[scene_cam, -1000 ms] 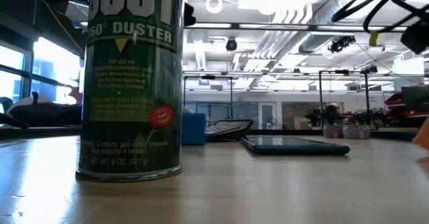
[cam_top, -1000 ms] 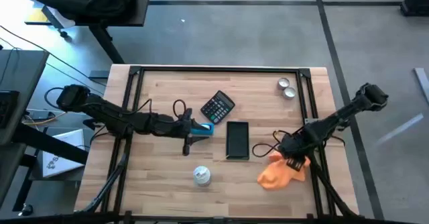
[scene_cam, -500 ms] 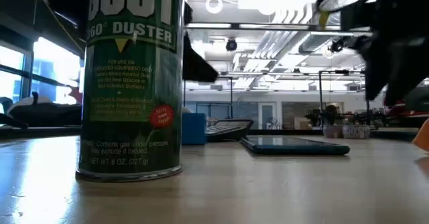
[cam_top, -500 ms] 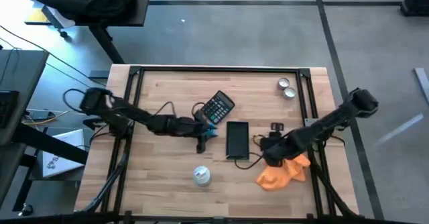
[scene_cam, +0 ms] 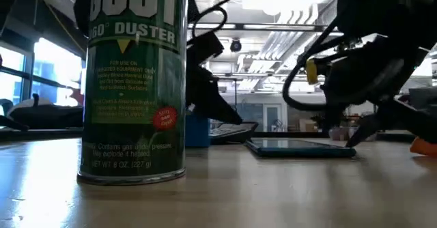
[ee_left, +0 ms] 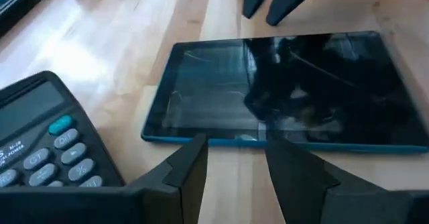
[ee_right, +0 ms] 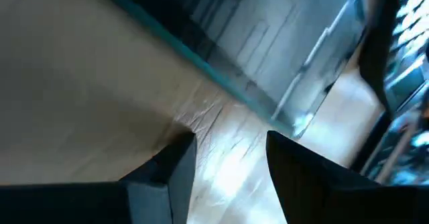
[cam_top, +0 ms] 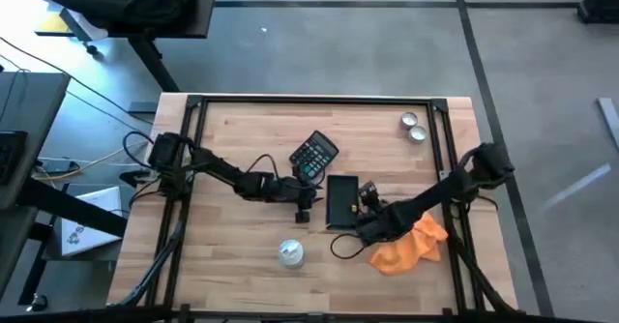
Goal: Apply microfiber cloth
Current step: Wipe the front of the cellphone using microfiber cloth
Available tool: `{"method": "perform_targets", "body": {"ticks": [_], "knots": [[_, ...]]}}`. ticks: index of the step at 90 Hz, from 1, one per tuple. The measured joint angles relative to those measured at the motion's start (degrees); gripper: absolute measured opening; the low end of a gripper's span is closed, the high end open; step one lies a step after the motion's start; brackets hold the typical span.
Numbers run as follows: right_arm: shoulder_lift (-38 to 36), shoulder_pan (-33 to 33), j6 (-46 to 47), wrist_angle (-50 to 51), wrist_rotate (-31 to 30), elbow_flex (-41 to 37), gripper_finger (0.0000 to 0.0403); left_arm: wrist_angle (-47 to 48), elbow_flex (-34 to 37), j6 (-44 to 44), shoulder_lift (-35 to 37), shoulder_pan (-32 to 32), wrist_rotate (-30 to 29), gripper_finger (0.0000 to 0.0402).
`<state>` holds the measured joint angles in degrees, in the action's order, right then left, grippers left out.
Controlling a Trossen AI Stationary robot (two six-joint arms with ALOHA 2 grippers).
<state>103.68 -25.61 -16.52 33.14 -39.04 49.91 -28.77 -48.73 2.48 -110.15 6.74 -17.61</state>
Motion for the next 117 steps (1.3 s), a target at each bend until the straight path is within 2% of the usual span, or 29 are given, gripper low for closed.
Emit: {"method": "perform_targets", "body": {"ticks": [7,27,41,50,64,76,87,103,117], "knots": [[0.5,-0.1,-3.7,-2.8,-2.4,-0.1,0.0154,-0.2,-1.2,1.3,-1.7,0.0,-1.1,0.0133],[0.6,0.1,-14.1,-9.4,-2.2,-0.2,0.0154,-0.9,-3.8,4.1,-5.5,0.1,-2.6,0.0133],[0.8,-0.7,-21.9,-14.2,-4.7,0.2,0.0154,-0.3,-4.0,4.1,-6.2,0.0,-3.4,0.0133],[0.8,-1.1,-23.2,-16.2,-8.0,2.2,0.0154,-0.3,-4.0,4.1,-6.2,0.0,-3.5,0.0133],[0.8,-1.1,-22.3,-16.2,-7.1,5.6,0.0154,2.2,-4.0,4.9,-5.6,0.6,-5.5,0.0133],[0.8,-1.1,-22.3,-15.6,-7.3,6.3,0.0154,12.9,-5.5,4.6,-2.0,2.7,-10.2,0.0133],[0.8,-1.1,-22.3,-15.1,-7.3,6.4,0.0154,22.4,-11.0,0.9,1.9,4.5,-12.4,0.0133],[0.7,-0.6,-22.3,-15.1,-7.4,6.4,0.0154,41.0,-19.7,-4.5,1.6,6.7,-12.0,0.0133],[0.7,-0.6,-22.3,-15.0,-7.4,6.4,0.0154,50.8,-23.0,-7.3,2.1,8.9,-10.8,0.0133]]}}
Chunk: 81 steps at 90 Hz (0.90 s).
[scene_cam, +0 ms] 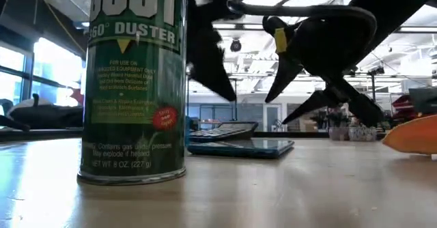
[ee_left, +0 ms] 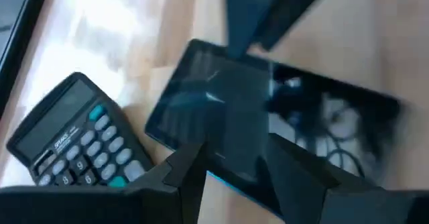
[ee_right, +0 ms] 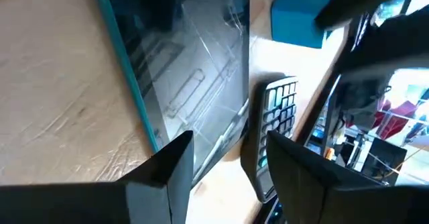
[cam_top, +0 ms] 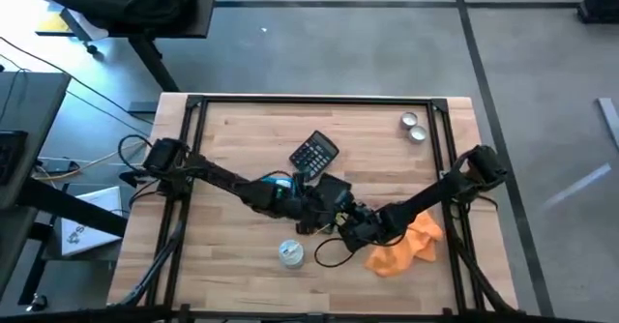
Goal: Apply microfiber cloth
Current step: Wipe the front of the cellphone using microfiber cloth
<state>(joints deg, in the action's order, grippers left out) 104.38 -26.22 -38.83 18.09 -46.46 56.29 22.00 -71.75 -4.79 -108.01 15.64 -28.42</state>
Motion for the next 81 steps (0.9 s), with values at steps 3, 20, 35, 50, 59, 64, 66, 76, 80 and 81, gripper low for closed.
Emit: {"method": "perform_targets", "body": {"ticks": [3,20,35,50,59,64,66,76,80,81], "knots": [[0.0,0.0,0.0,0.0,0.0,0.0,0.0154,1.9,0.1,-0.5,-0.2,0.1,0.1,0.0133],[0.0,0.0,0.0,0.1,0.0,0.0,0.0154,6.1,1.4,-3.6,-0.6,-1.1,4.1,0.0133],[-0.1,0.0,0.0,0.8,3.9,0.0,0.0154,3.5,2.5,-1.7,-4.3,-3.4,7.2,0.0133],[0.3,0.0,0.3,0.3,7.9,0.0,0.0154,1.5,2.2,0.5,-7.6,-5.3,7.0,0.0133],[1.6,0.0,0.0,0.5,6.9,0.0,0.0154,-0.6,2.2,2.2,-8.1,-6.0,6.6,0.0133],[2.4,0.1,0.0,0.4,6.5,0.0,0.0154,-2.2,2.3,2.8,-8.2,-6.2,6.3,0.0133],[2.6,0.2,-0.1,0.3,6.3,0.0,0.0154,-3.0,2.4,3.1,-8.3,-6.2,6.1,0.0133],[4.1,0.6,-0.2,-0.3,3.6,0.0,0.0154,-6.6,2.6,5.4,-8.4,-5.9,5.6,0.0133],[4.7,0.9,-0.3,-0.9,1.9,0.0,0.0153,-7.8,2.6,6.0,-8.5,-5.9,5.9,0.0133],[4.8,0.9,-0.3,-1.1,1.4,0.0,0.0153,-8.0,2.6,6.0,-8.5,-5.9,5.9,0.0133]]}}
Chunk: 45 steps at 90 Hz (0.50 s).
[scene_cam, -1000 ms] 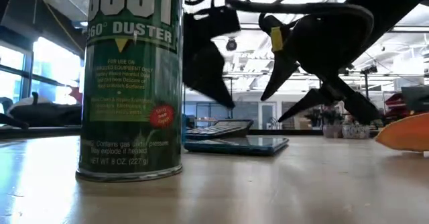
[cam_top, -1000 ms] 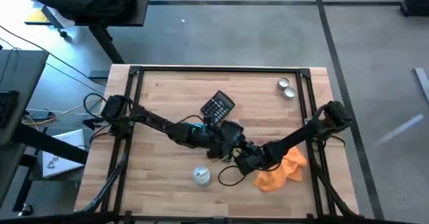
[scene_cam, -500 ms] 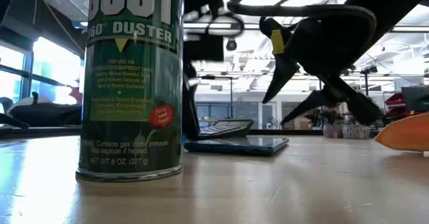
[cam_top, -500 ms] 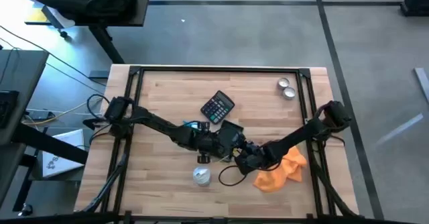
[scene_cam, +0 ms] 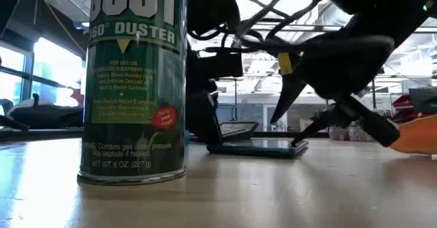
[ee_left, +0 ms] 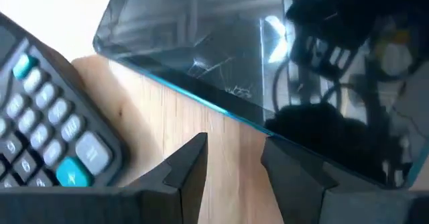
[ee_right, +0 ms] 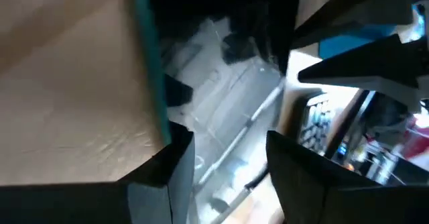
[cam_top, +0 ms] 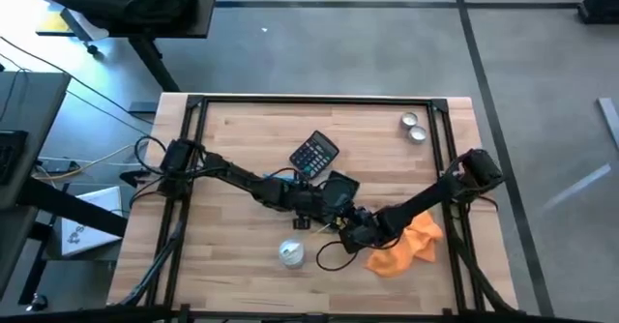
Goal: Apply microfiber cloth
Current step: Wipe the front of the cellphone using microfiber cloth
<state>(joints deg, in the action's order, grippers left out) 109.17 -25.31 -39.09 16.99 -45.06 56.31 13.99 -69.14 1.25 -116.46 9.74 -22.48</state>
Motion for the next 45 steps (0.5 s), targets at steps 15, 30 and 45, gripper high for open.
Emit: {"method": "perform_targets", "body": {"ticks": [15,30,45], "knots": [[0.0,0.2,-1.3,-3.5,-2.4,0.0,0.0153,-1.8,-0.1,-0.5,-0.2,0.0,0.4,0.0133],[-0.4,-2.4,-2.1,3.6,-7.4,2.4,0.0153,-1.5,-0.2,-1.0,-0.2,-0.1,0.8,0.0133],[-0.5,-4.9,13.3,20.4,-1.4,6.3,0.0154,-1.3,-0.2,-1.1,-0.2,-0.1,0.8,0.0133]]}}
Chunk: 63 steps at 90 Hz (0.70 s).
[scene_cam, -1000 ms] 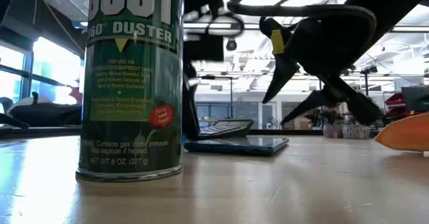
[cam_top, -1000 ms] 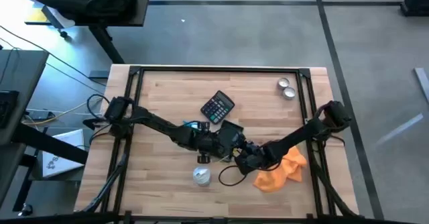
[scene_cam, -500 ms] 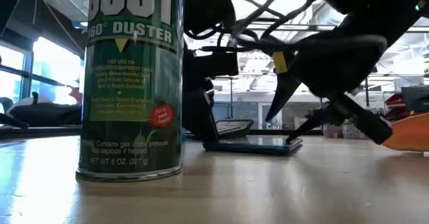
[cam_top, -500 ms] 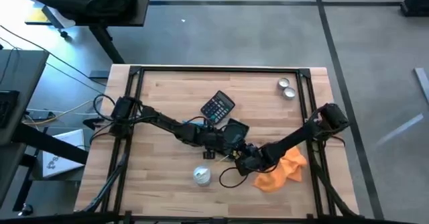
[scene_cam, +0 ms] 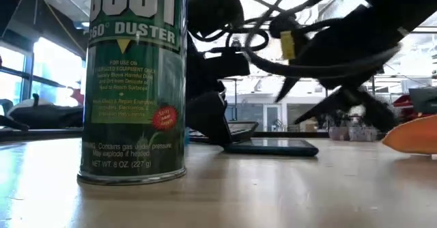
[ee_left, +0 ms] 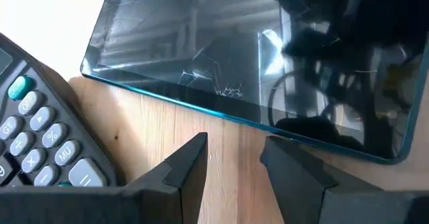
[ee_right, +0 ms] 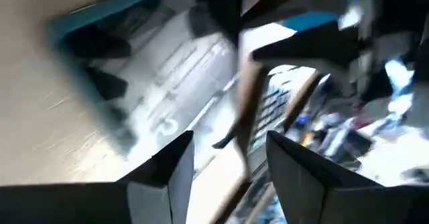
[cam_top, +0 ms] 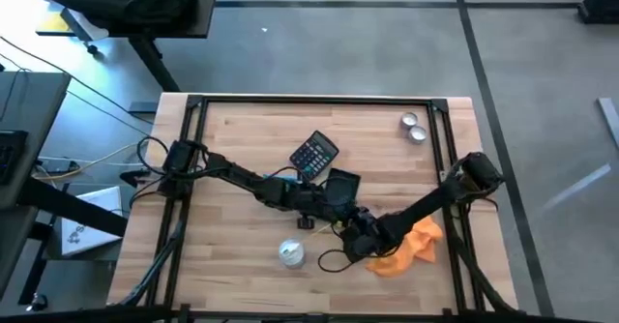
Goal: Apply microfiber cloth
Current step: Wipe the front of the cellphone using microfiber cloth
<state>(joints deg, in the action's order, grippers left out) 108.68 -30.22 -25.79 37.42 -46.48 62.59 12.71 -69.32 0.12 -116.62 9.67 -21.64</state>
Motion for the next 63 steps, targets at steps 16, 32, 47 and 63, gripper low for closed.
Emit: {"method": "perform_targets", "body": {"ticks": [16,32,47,63], "knots": [[0.0,-0.9,7.3,-2.1,6.6,-3.1,0.0154,-0.7,0.0,0.1,0.0,0.0,0.0,0.0133],[-0.1,-0.4,-4.6,-16.0,4.3,-6.6,0.0154,-1.1,0.1,0.1,0.0,0.0,0.1,0.0133],[0.0,0.4,-11.0,-19.0,2.5,-6.6,0.0154,-0.8,0.1,0.1,0.0,0.0,-0.1,0.0133],[0.1,-0.5,-13.0,-20.4,-4.0,-4.4,0.0154,-1.4,0.1,0.1,0.0,0.0,-0.1,0.0133]]}}
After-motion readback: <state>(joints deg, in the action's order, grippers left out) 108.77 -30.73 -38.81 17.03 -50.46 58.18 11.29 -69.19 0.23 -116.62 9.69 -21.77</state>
